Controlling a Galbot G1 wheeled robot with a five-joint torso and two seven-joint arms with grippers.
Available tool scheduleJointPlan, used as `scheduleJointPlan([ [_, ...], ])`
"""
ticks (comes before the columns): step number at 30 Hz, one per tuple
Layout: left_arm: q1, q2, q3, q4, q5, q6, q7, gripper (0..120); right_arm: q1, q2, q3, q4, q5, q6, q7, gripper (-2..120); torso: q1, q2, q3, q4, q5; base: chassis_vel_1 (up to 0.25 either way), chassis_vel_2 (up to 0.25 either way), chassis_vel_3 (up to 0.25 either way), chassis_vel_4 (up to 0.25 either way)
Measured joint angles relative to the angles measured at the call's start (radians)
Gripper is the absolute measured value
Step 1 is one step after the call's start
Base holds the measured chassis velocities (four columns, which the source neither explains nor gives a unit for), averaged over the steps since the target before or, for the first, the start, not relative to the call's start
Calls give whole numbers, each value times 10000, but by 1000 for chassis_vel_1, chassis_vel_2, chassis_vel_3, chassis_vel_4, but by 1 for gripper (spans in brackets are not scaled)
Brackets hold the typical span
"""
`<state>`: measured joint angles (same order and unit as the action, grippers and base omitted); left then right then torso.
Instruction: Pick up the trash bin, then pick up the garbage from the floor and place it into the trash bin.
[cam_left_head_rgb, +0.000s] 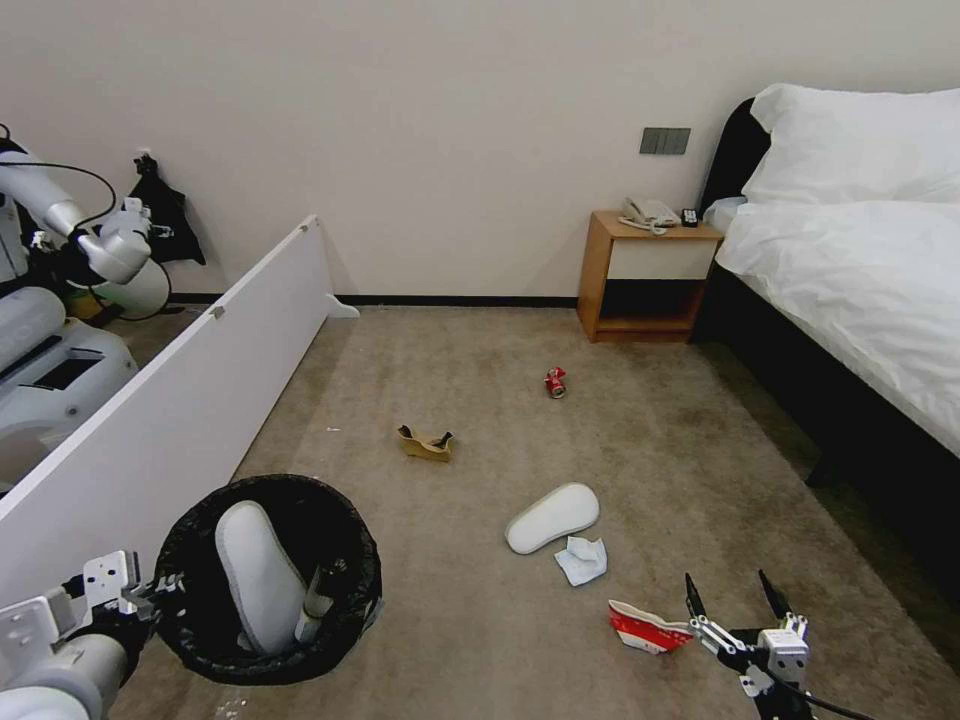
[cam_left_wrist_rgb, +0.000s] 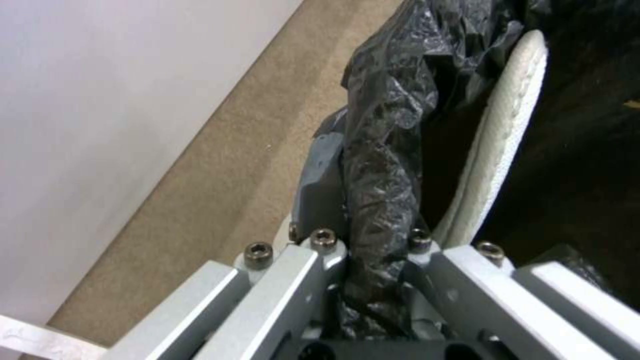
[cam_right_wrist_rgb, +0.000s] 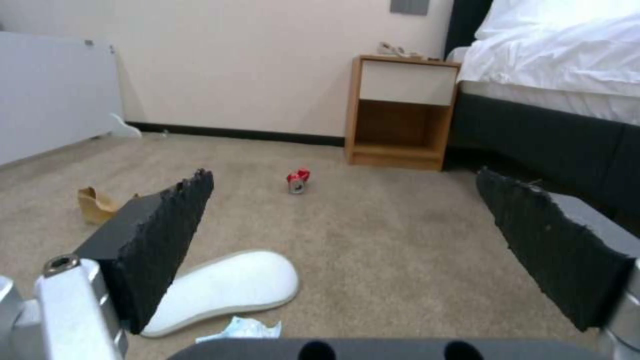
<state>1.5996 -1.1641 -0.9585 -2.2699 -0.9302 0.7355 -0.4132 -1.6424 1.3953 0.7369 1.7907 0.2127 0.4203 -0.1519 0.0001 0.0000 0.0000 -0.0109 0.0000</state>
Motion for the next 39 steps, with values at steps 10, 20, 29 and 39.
scheduleJointPlan([
  [10, 13, -29, -9, -6, -4, 0, -7, 2, 38, 18, -23, -151, 3, -65, 4, 100, 0, 0, 0, -2, 0, 0, 0, 0, 0],
  [20, 7, -37, -5, -35, -4, 0, -15, 2, 34, 43, -16, -187, 105, -82, -119, 100, 0, 0, 0, -2, 0, -5, 10, 8, -8],
  [29, 4, -34, 3, -94, -4, 0, -22, 2, 7, 47, -13, -119, 161, -88, -157, 100, 0, 0, 0, -3, 0, -99, 99, 108, -86],
  [39, 23, -38, 3, -115, -4, 0, -36, 2, -31, 15, -3, -66, 171, -48, -187, 100, 0, 1, 0, -1, 0, -96, 93, 97, -95],
])
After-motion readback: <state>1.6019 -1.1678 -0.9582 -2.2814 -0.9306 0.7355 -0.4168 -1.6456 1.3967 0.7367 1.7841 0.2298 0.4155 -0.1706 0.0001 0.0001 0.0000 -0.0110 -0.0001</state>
